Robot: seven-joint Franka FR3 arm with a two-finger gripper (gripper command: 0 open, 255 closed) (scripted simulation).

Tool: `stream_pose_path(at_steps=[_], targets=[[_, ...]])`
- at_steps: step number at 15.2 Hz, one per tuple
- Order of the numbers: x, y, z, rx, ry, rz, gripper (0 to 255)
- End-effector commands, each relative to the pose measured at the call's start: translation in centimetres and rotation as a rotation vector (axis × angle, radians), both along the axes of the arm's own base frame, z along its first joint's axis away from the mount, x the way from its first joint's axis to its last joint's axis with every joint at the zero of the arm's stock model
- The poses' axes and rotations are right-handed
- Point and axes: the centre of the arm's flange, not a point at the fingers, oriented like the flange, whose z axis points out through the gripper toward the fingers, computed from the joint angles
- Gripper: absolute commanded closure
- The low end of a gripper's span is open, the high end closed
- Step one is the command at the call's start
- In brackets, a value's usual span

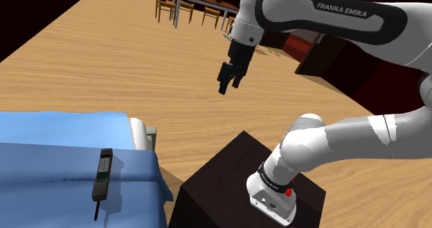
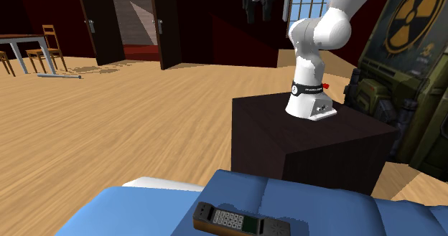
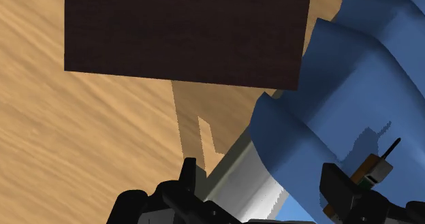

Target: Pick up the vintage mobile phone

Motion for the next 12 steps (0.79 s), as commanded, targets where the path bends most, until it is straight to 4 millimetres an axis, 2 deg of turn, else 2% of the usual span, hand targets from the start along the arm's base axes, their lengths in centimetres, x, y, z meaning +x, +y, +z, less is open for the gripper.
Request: stream_pose_path(at_steps=[1,12], targets=[[0.2,2.2,-1.5,-0.003,-0.003,-0.033,0],[2.4,13.5,-10.5,-0.025,-0.014,-0.196,0]])
